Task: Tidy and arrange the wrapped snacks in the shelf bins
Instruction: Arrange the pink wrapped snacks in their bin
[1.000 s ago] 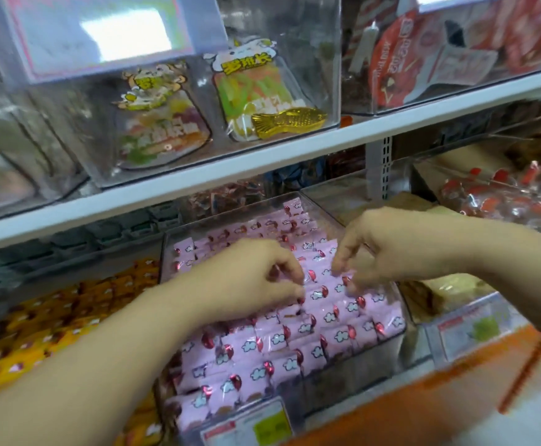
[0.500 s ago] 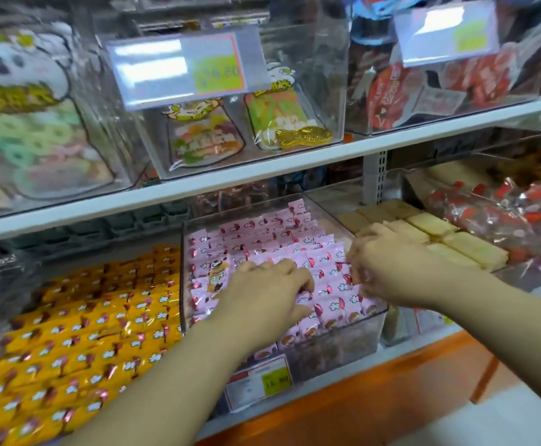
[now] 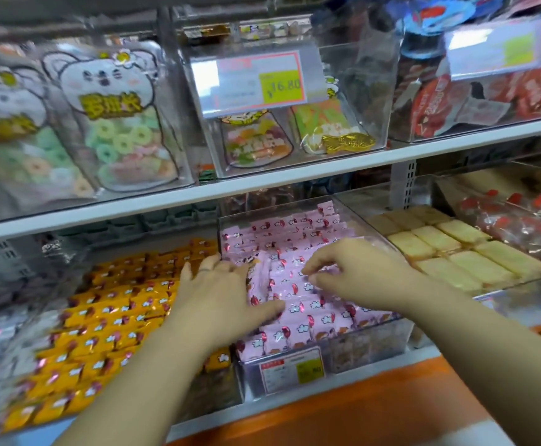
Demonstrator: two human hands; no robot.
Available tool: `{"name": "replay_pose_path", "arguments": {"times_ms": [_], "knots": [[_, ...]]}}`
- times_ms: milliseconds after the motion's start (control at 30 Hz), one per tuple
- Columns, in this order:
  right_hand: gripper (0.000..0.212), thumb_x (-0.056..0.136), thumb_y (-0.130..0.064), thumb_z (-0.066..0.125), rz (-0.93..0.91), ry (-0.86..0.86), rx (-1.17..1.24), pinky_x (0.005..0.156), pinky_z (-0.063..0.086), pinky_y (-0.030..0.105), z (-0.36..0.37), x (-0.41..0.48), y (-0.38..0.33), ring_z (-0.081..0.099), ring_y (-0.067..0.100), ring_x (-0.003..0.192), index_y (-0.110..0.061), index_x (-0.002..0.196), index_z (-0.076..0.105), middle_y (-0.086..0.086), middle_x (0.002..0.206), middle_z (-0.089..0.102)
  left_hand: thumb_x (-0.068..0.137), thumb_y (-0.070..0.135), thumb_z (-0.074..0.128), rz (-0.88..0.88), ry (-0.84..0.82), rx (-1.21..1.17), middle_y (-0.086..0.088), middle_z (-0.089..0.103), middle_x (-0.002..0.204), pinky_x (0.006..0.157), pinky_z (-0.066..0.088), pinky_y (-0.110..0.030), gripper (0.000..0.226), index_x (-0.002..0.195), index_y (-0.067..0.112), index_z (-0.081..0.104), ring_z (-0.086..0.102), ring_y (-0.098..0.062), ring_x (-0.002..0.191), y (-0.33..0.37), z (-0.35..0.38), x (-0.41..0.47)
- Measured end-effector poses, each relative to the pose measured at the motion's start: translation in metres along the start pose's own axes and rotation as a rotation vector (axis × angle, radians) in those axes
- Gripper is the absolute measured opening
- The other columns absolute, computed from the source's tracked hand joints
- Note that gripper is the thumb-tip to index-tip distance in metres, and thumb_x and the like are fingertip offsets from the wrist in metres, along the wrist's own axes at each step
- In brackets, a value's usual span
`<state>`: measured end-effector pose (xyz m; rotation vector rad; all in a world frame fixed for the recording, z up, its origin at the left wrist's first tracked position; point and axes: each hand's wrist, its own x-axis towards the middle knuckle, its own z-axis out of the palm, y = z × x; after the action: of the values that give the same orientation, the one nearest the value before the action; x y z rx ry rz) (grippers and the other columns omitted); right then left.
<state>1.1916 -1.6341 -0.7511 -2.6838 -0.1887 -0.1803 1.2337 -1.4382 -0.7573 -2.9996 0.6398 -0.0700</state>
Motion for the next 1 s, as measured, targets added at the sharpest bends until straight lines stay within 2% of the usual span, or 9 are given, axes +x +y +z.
{"name": "replay_pose_path", "arguments": {"times_ms": [67, 200, 367, 433, 500, 600, 700, 833, 1000], "knots": [[0.025, 0.094, -0.022, 0.053, 0.023, 0.031, 0.088, 0.075, 0.044, 0.013, 0.01, 0.004, -0.006, 0.062, 0.007, 0.09, -0.022, 0.116, 0.065, -0.005, 0.105, 0.068, 0.08, 0.072, 0.043, 0.016, 0.009, -0.017, 0.004, 0.034, 0.151, 0.116, 0.006, -0.051, 0.078, 0.147, 0.038, 0.02, 0.013, -0.019, 0.144, -0.001, 0.002, -0.004], [0.033, 0.097, -0.026, 0.048, 0.094, 0.06, 0.299, 0.043, 0.035, 0.009, 0.016, 0.01, -0.008, 0.052, -0.003, 0.048, -0.022, 0.129, 0.052, -0.005, 0.072, 0.058, 0.088, 0.044, 0.05, 0.078, 0.169, -0.087, 0.005, 0.049, 0.138, 0.117, 0.013, -0.045, 0.064, 0.145, 0.043, 0.022, 0.034, -0.016, 0.134, 0.004, 0.005, -0.009], [0.06, 0.09, -0.018, 0.057, 0.01, 0.01, 0.23, 0.072, 0.047, 0.013, 0.01, 0.004, -0.009, 0.058, 0.007, 0.092, -0.038, 0.141, 0.032, -0.016, 0.132, 0.042, 0.088, 0.015, 0.056, 0.294, 0.316, -0.444, 0.015, 0.045, 0.137, 0.102, 0.032, -0.018, 0.056, 0.136, 0.04, 0.042, 0.043, -0.005, 0.124, 0.001, 0.003, -0.013], [0.054, 0.085, -0.014, 0.062, -0.096, 0.0, 0.149, 0.073, 0.041, 0.007, 0.008, 0.0, -0.01, 0.052, -0.002, 0.094, -0.036, 0.131, 0.045, -0.018, 0.121, 0.051, 0.086, 0.01, 0.06, 0.352, 0.294, -0.593, 0.018, 0.052, 0.13, 0.096, 0.027, -0.004, 0.05, 0.127, 0.037, 0.052, 0.044, 0.006, 0.117, 0.0, 0.001, -0.015], [0.032, 0.083, -0.019, 0.067, -0.13, 0.029, 0.125, 0.062, 0.04, 0.01, 0.003, -0.004, -0.012, 0.053, -0.008, 0.074, -0.033, 0.111, 0.059, -0.016, 0.087, 0.058, 0.085, 0.01, 0.063, 0.368, 0.249, -0.685, 0.023, 0.052, 0.119, 0.085, 0.032, 0.001, 0.05, 0.125, 0.038, 0.052, 0.047, 0.012, 0.102, -0.001, 0.0, -0.016], [0.016, 0.08, -0.034, 0.07, -0.037, 0.102, -0.013, 0.05, 0.038, 0.017, -0.005, -0.008, -0.001, 0.053, 0.0, 0.058, -0.027, 0.094, 0.064, -0.011, 0.07, 0.06, 0.085, 0.018, 0.066, 0.247, 0.23, -0.682, 0.017, 0.046, 0.131, 0.091, 0.042, -0.014, 0.063, 0.137, 0.04, 0.038, 0.049, 0.005, 0.108, -0.013, 0.002, -0.011], [0.027, 0.077, -0.04, 0.067, 0.174, 0.334, -0.162, 0.064, 0.047, 0.032, -0.015, -0.011, 0.017, 0.06, 0.02, 0.073, -0.026, 0.1, 0.066, 0.0, 0.08, 0.067, 0.088, 0.035, 0.061, -0.003, 0.264, -0.44, 0.006, 0.04, 0.143, 0.108, 0.036, -0.035, 0.057, 0.14, 0.037, 0.038, 0.039, -0.014, 0.129, -0.037, 0.01, 0.0], [0.043, 0.085, -0.036, 0.057, 0.289, 0.419, -0.335, 0.079, 0.041, 0.036, -0.011, -0.011, 0.031, 0.058, 0.031, 0.1, -0.028, 0.126, 0.049, 0.004, 0.112, 0.061, 0.095, 0.04, 0.048, -0.073, 0.157, -0.464, 0.004, 0.039, 0.144, 0.111, 0.03, -0.036, 0.038, 0.132, 0.033, 0.052, 0.033, -0.017, 0.133, -0.042, 0.019, 0.004], [0.042, 0.094, -0.04, 0.041, 0.32, 0.355, -0.468, 0.088, 0.032, 0.035, -0.001, -0.003, 0.038, 0.054, 0.024, 0.103, -0.035, 0.135, 0.038, 0.0, 0.123, 0.044, 0.097, 0.031, 0.043, -0.069, 0.167, -0.453, 0.003, 0.037, 0.146, 0.111, 0.03, -0.034, 0.04, 0.136, 0.026, 0.049, 0.032, -0.018, 0.134, -0.036, 0.02, 0.007]]}}
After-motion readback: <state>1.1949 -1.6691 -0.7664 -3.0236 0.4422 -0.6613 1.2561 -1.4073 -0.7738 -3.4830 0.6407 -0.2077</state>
